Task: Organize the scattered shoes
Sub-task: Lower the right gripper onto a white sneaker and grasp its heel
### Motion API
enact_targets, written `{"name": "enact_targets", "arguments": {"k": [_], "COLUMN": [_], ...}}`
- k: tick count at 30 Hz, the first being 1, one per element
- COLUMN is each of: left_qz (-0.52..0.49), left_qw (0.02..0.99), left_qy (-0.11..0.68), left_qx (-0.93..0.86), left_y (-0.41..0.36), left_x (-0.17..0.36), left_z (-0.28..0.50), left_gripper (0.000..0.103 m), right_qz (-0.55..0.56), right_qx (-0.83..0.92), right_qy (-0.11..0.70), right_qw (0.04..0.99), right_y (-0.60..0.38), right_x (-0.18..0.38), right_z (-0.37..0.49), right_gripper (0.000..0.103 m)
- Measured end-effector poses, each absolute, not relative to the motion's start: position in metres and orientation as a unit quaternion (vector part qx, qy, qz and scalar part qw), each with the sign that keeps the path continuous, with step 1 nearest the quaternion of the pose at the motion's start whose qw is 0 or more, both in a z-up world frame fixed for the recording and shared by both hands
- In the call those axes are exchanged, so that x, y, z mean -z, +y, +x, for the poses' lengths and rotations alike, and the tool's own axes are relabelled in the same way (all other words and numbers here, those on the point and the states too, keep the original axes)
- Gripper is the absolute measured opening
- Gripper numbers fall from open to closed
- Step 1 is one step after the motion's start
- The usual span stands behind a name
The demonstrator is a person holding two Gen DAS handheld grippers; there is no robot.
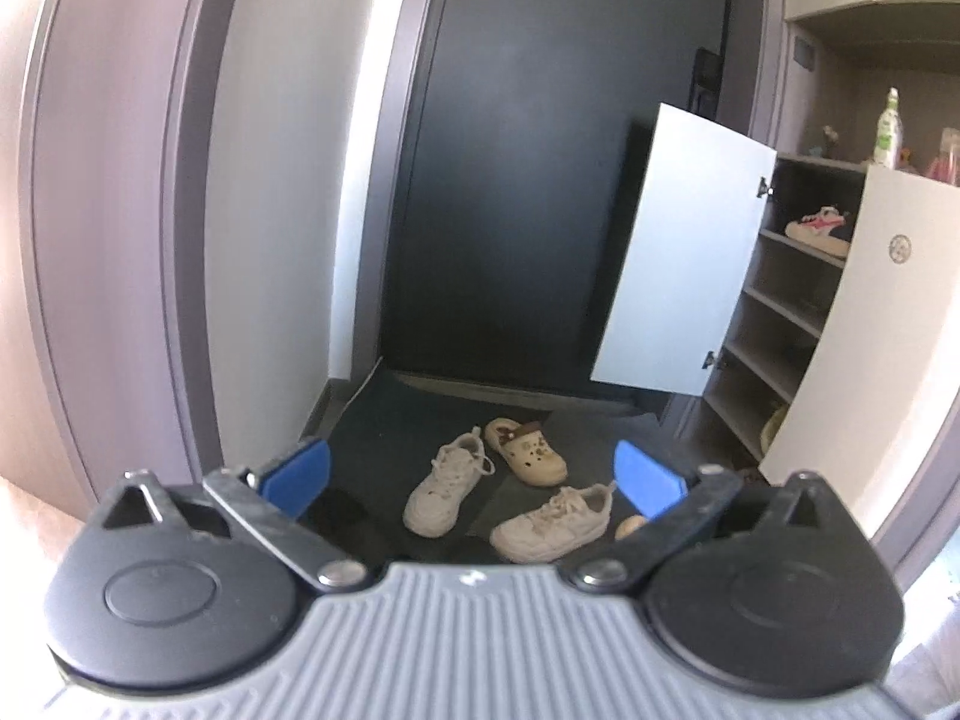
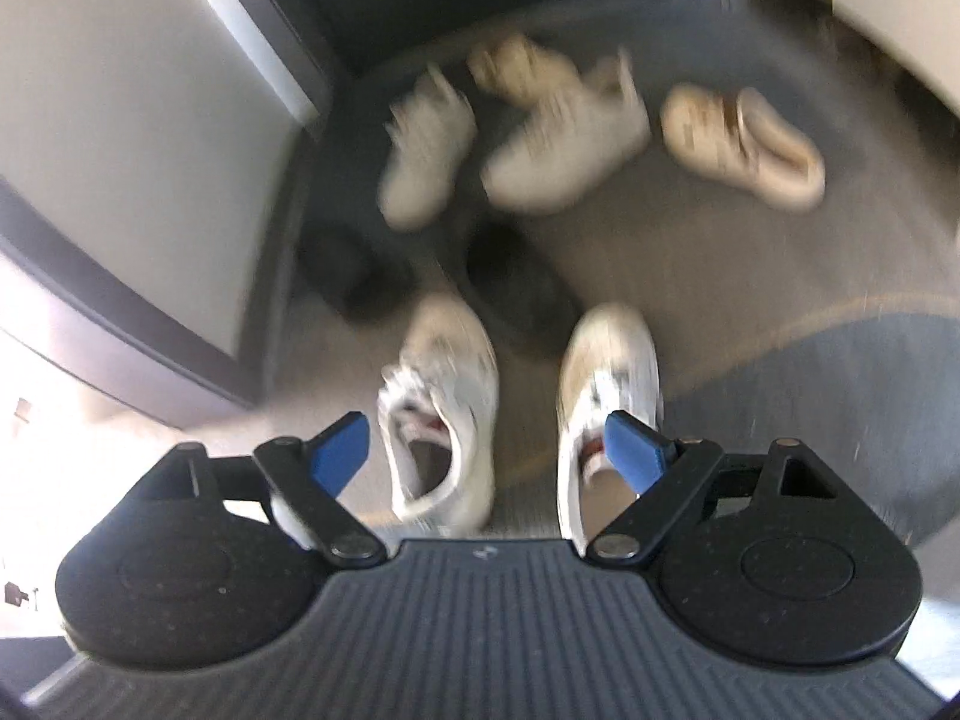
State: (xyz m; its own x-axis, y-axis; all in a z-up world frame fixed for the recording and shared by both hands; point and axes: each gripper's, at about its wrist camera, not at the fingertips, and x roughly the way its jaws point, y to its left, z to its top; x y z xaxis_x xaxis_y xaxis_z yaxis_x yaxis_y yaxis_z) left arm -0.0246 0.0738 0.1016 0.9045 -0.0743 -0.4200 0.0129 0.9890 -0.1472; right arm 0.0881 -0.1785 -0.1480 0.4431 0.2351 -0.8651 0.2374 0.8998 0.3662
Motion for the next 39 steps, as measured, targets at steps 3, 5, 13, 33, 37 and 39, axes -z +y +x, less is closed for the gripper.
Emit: {"name": "enact_targets", "arguments": {"k": [3,5,13,33,37,39], "left_qz": [-0.074,-0.077,-0.128,-0.145,-0.12,-0.112], "left_qw": [0.974,0.974,0.964,0.955,0.961,0.962], "left_qy": [0.212,0.211,0.23,0.257,0.249,0.246], "left_qx": [0.01,0.002,-0.031,-0.024,0.017,0.029], "left_y": [0.079,0.086,0.128,0.125,0.098,0.086], "left_x": [-0.101,-0.101,-0.094,-0.083,-0.087,-0.088], "left_z": [-0.024,-0.026,-0.031,-0.012,-0.02,-0.023], "left_gripper": [0.103,0.103,0.103,0.103,0.103,0.103], "right_qz": [0.266,0.265,0.088,0.113,0.145,0.168], "right_qx": [0.035,0.043,0.051,0.071,0.074,0.076], "right_qy": [0.525,0.509,0.489,0.526,0.51,0.504], "right_qw": [0.808,0.817,0.866,0.84,0.845,0.844], "right_y": [-0.18,-0.178,-0.155,-0.159,-0.168,-0.174], "right_x": [0.191,0.216,0.305,0.356,0.346,0.337], "right_z": [0.094,0.094,0.088,0.107,0.099,0.094], "right_gripper": [0.087,0.087,0.091,0.08,0.077,0.077]}}
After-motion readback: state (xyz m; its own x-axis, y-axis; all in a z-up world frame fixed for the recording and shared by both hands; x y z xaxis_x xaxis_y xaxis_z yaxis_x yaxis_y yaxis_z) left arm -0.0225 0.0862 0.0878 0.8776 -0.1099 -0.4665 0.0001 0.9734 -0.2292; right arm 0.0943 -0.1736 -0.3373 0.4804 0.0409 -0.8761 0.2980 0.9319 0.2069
